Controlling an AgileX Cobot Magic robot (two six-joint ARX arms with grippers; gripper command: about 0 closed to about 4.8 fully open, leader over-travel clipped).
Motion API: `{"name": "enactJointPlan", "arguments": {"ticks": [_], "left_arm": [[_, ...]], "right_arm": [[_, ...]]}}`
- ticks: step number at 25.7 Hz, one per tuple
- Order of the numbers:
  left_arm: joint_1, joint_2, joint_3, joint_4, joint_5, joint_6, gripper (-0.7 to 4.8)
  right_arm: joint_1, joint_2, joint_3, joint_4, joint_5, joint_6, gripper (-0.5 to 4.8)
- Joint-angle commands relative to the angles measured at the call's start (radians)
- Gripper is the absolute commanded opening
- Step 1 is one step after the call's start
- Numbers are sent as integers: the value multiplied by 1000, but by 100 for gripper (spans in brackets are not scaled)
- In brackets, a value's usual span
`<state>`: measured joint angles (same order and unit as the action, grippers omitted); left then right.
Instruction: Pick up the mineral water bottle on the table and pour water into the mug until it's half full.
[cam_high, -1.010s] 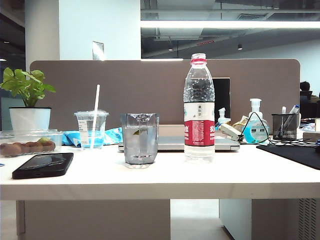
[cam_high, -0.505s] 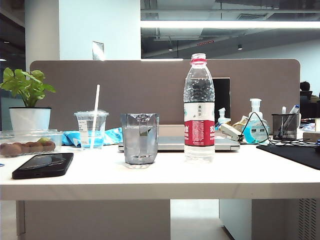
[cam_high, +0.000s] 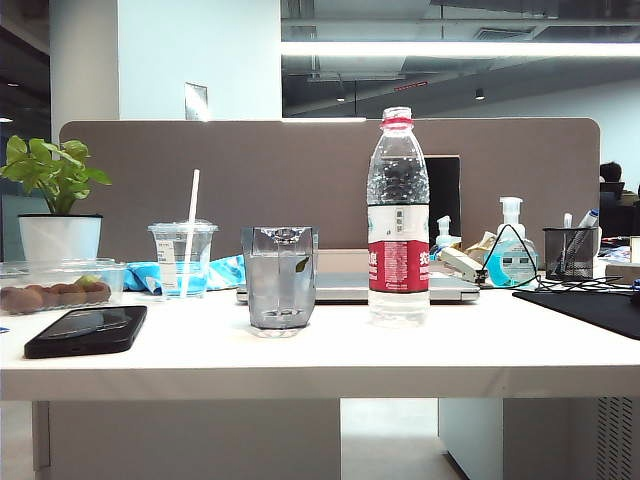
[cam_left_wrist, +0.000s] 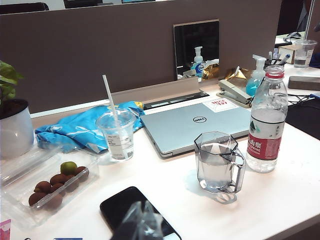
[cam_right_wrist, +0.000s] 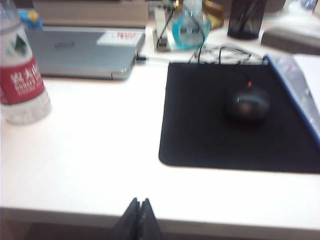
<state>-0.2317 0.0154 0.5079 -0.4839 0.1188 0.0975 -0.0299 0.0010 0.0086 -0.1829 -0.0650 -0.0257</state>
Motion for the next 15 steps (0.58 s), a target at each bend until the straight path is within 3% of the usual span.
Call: {"name": "enactJointPlan", "arguments": {"ticks": [1,8,11,15], "left_arm": [[0,2,3,9,-3,0,-4],[0,2,3,9,-3,0,-4],[17,-3,-4,14,-14,72,-4],[106,-4,-89,142,0,-4,-4]], "right_arm": [[0,0,-7,7,-1,3,-5],[0,0,-6,7,-1,3,-5],[0,0,-7,7,-1,3,-5],[0,0,-6,7,-1,3,-5]]}}
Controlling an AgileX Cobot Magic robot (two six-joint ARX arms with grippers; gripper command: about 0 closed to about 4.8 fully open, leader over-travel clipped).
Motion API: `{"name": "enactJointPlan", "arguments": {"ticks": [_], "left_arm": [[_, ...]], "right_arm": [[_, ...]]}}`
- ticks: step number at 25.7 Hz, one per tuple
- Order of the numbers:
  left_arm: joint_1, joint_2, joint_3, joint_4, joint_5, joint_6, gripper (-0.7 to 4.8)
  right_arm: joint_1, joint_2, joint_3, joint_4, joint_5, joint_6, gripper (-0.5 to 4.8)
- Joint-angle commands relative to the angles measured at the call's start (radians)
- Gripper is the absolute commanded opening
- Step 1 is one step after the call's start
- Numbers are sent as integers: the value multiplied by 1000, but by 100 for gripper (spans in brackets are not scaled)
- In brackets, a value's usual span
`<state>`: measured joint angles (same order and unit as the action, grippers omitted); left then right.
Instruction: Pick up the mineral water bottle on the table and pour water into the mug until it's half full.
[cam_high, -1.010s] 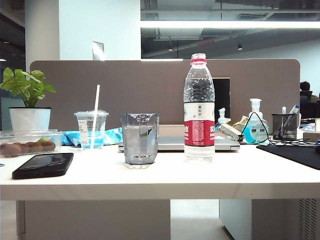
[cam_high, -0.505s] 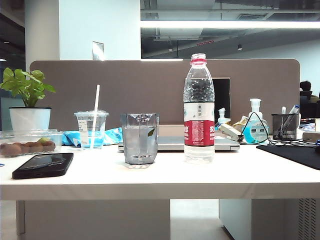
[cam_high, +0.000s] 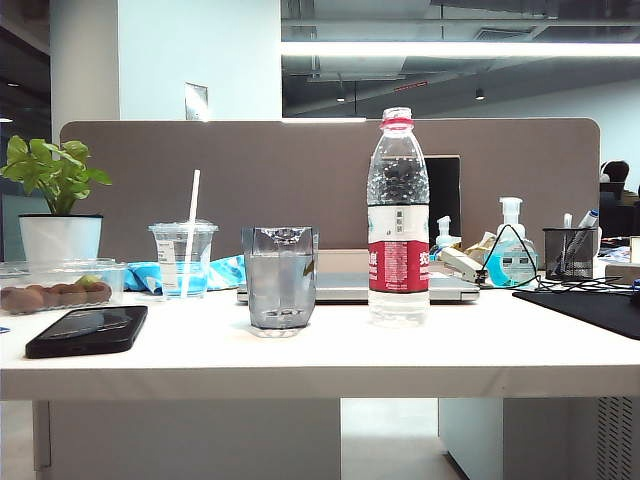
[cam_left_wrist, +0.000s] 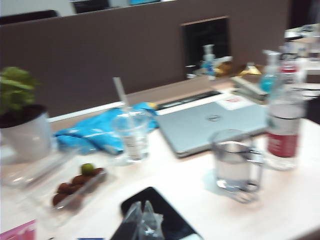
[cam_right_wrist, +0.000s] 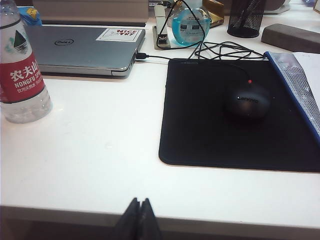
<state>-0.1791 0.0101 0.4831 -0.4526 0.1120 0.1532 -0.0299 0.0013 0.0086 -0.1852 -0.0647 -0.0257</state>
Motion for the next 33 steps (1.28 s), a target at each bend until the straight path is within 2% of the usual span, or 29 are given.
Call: {"name": "enactJointPlan", "arguments": {"ticks": [1,5,11,13,18,22,33], "left_arm": [[77,2,-94,157,10,-87,-4],[159,0,-223,309,23,-169,-4],[195,-1,-368,422,19,-172,-4],[197,-3,-412,445,-16,-172,-4],[225,-3,-474,437,-34,-172,-4],[228,-3,-474,402,-69,-168,-4],[228,-3,-474,293,-67,-168,-4]], "right_arm": [[0,0,-7,9,-2,3,-5],[0,0,-7,9,-2,3,-5],[0,0,-7,9,-2,3,-5],[0,0,-7,9,-2,3,-5],[0,0,-7,9,-2,3,-5],[0,0,-6,9,-2,3,-5],[0,0,-6,9,-2,3,-5]]}}
